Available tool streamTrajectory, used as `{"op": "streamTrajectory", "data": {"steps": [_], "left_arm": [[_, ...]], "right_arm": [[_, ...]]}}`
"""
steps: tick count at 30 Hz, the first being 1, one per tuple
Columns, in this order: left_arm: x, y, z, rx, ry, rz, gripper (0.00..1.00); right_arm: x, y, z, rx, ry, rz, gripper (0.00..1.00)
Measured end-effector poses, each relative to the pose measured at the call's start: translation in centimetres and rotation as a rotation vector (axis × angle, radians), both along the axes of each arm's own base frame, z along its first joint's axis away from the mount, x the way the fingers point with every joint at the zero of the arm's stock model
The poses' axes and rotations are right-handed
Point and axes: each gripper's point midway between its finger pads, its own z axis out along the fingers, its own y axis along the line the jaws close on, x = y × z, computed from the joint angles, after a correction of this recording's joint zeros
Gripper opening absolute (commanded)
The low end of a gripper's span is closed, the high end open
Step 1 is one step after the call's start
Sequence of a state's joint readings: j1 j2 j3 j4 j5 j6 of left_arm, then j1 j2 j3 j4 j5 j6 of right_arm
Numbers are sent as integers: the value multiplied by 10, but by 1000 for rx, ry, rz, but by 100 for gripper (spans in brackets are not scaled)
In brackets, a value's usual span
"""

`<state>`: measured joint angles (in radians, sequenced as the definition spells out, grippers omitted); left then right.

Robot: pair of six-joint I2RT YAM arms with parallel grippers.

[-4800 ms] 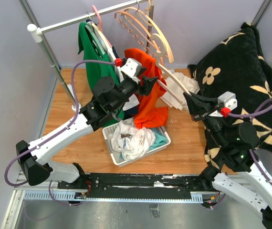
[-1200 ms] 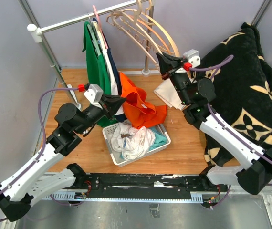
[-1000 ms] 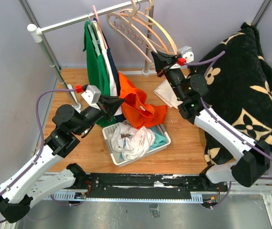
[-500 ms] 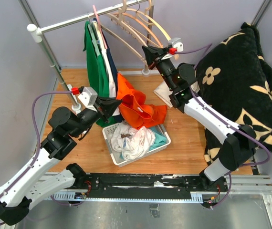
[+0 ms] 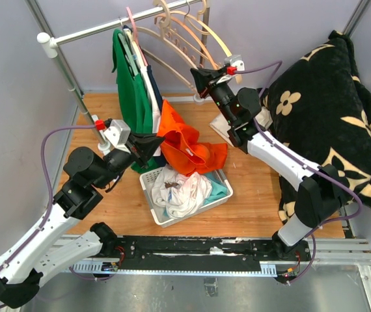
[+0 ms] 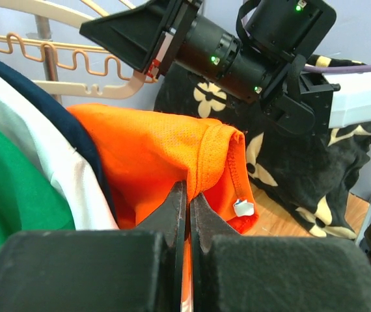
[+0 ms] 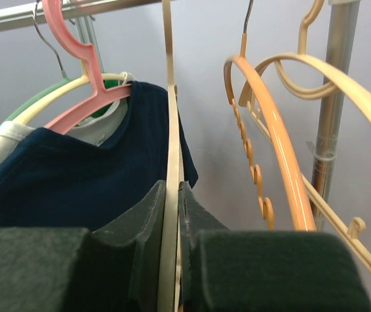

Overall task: Remove the t-shirt from the hanger
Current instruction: Place the hanger on the clothesline, then place the T-shirt in the bin.

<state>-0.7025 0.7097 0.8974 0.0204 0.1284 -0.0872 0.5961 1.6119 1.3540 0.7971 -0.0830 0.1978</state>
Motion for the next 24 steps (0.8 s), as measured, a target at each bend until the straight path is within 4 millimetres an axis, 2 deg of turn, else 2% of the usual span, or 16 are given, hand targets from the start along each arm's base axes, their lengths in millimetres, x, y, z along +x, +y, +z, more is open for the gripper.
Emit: {"op": "streamTrajectory", "data": {"steps": [3,6,10,13,19,20,21,24], "left_arm": [[0,0,4,-4,-4,-1,1],[1,-1,18,-21,-24,-1,0],[2,-2,43,-54,-63,-2,1],[2,-2,64,-83,-97,-1,1],[5,-3,105,-137,-157,6,1],[6,-3,112,-146,-166,10,0],[7,-3,119,-155,-175,13,0],[8,-2,150,-194,-218,20,1]], "right_arm": [[0,-1,-8,-4,19,1,45],[0,-4,-12,-5,31,-1,56],[-6,-19,-6,0,24,-18,62],[-21,-36,9,16,-4,-35,65],[-67,-82,57,50,-111,-99,67],[-68,-84,56,44,-109,-110,67],[-82,-96,70,60,-141,-127,67],[-103,-117,81,63,-173,-169,67]]}}
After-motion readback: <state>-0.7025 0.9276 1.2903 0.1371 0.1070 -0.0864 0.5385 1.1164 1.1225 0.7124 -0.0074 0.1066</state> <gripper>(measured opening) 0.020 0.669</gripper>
